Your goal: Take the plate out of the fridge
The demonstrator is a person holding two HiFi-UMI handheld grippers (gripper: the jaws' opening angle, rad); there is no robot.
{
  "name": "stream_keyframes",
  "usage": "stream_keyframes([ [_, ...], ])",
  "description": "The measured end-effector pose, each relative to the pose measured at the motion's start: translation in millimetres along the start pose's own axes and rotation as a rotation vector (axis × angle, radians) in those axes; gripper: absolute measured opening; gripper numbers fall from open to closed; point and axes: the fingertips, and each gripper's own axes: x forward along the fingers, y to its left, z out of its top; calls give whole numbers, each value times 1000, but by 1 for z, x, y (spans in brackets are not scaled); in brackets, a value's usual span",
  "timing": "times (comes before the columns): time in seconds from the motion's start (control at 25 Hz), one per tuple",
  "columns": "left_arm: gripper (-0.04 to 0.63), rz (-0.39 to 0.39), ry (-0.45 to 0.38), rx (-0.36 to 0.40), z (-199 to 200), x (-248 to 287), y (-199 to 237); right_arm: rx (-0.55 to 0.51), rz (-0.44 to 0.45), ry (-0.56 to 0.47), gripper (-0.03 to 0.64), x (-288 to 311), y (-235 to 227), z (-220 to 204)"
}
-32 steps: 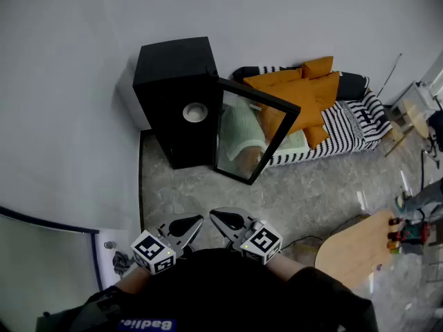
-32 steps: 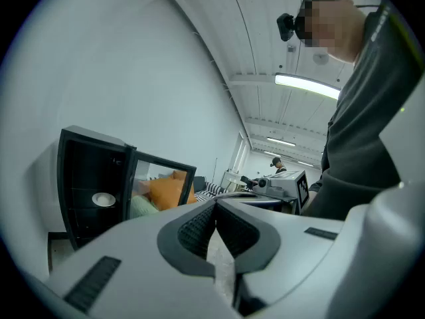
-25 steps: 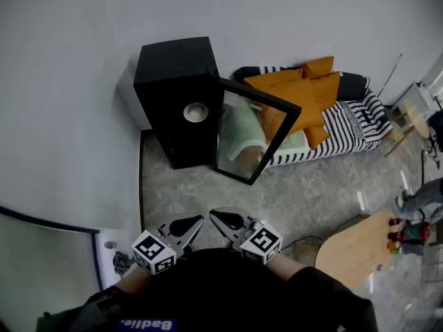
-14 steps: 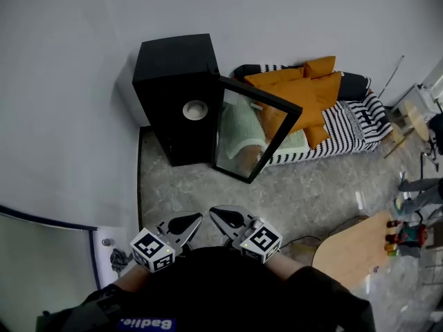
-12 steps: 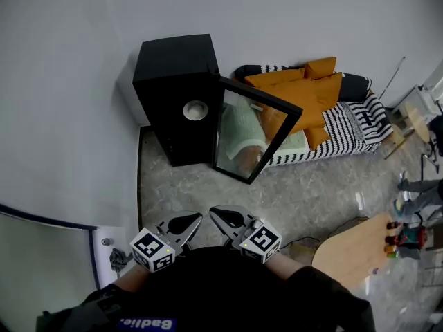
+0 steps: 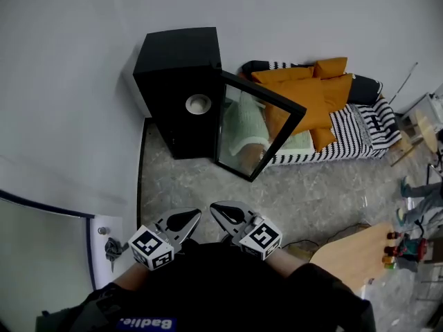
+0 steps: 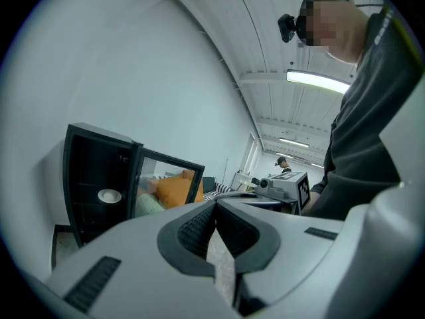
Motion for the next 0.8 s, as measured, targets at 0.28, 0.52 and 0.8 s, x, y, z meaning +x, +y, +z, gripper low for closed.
stream_keyframes([
  [0.28,8,42,13,-24,-3,16,-7,4,36,2,8,-10,-17,-8],
  [0.52,8,43,-12,-10,5,23,20,8,45,44,8,10,-30,-7],
  [0.8,8,-15,10,14,22,32,70,23,-18,34,8,48,-62,-1],
])
